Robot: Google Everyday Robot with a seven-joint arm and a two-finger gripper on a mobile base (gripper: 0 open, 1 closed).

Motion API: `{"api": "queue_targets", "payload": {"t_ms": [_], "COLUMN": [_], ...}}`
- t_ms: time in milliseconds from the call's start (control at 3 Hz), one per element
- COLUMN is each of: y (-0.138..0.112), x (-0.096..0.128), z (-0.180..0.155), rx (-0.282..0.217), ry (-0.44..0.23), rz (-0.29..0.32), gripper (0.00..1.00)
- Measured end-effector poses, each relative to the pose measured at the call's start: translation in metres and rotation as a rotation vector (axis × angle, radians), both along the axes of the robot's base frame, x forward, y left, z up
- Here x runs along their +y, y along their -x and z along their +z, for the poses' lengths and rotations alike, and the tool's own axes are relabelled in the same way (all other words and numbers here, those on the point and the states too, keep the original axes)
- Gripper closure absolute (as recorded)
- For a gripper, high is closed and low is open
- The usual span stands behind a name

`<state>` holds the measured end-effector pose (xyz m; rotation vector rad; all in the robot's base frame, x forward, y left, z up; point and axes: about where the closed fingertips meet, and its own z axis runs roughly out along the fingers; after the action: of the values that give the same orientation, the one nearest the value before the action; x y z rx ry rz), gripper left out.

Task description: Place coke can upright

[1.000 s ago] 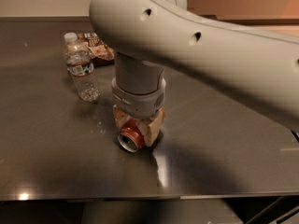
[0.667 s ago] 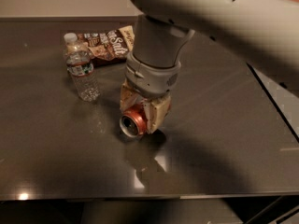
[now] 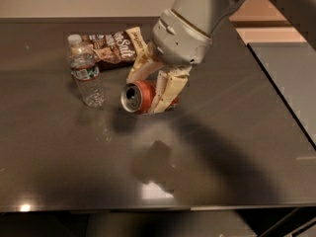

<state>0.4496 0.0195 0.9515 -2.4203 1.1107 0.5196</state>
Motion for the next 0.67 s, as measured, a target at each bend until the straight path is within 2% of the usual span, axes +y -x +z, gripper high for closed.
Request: {"api": "queue_targets", "payload": {"t_ms": [667], "y": [-0.008], "x": [-0.0041], "z": [0.0115], "rx": [0.234], "ry": [-0.298], "rz": [-0.147], "gripper": [1.0]}}
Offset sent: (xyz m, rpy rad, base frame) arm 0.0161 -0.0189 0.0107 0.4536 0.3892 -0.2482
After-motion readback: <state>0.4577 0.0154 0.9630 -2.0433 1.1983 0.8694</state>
